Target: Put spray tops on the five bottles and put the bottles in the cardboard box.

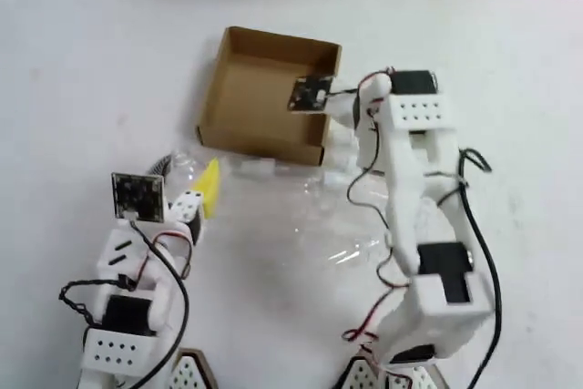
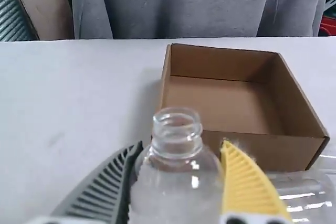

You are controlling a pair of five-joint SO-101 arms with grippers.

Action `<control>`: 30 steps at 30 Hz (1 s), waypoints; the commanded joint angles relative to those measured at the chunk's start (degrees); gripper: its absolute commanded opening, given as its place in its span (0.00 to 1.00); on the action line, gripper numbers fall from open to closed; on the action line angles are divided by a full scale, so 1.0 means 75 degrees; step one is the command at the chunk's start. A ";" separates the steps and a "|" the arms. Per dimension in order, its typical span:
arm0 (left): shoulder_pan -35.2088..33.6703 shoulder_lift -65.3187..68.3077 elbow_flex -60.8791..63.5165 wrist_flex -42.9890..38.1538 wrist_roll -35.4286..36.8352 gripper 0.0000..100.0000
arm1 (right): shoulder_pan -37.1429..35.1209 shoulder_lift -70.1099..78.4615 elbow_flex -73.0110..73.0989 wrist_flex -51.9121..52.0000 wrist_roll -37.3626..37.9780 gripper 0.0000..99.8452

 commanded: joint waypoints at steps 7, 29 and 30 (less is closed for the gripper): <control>-0.0111 -0.0158 -0.0047 0.0012 -0.0059 0.02 | -0.0193 0.2749 -0.3774 0.0311 0.0387 0.18; -0.0076 -0.0147 -0.0047 0.0012 -0.0692 0.02 | 0.0217 0.6078 -0.7760 0.1858 0.1360 0.23; -0.0076 -0.0147 -0.0047 0.0012 -0.0692 0.02 | 0.0217 0.6078 -0.7654 0.1846 0.1360 0.23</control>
